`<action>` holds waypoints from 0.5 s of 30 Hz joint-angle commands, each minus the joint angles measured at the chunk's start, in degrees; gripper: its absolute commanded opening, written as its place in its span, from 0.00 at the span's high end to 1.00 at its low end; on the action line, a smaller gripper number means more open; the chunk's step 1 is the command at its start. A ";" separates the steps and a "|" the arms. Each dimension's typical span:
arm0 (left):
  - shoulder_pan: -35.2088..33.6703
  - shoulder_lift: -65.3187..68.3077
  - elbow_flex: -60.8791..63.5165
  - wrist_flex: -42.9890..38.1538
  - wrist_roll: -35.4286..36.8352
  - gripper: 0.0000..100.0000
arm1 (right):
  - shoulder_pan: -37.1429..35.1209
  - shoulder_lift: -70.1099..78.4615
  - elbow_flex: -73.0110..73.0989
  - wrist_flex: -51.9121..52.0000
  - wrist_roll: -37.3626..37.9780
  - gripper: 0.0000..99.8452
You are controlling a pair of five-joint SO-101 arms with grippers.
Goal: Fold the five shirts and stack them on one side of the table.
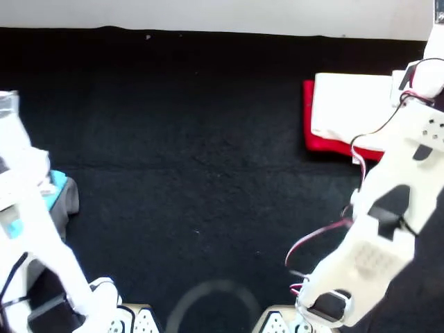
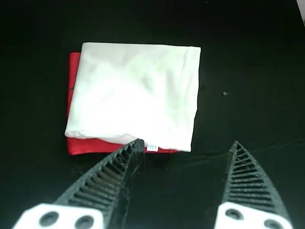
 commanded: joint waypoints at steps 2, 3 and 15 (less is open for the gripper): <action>-10.07 -1.80 -2.51 0.44 -5.98 0.96 | -4.18 -22.46 26.15 0.57 -0.26 0.73; -11.65 -1.80 -2.51 0.44 -7.38 0.93 | -5.23 -26.51 31.52 0.57 -0.26 0.73; -22.20 6.11 -4.53 -24.88 -16.62 0.80 | -14.64 -62.73 78.02 0.31 -0.09 0.73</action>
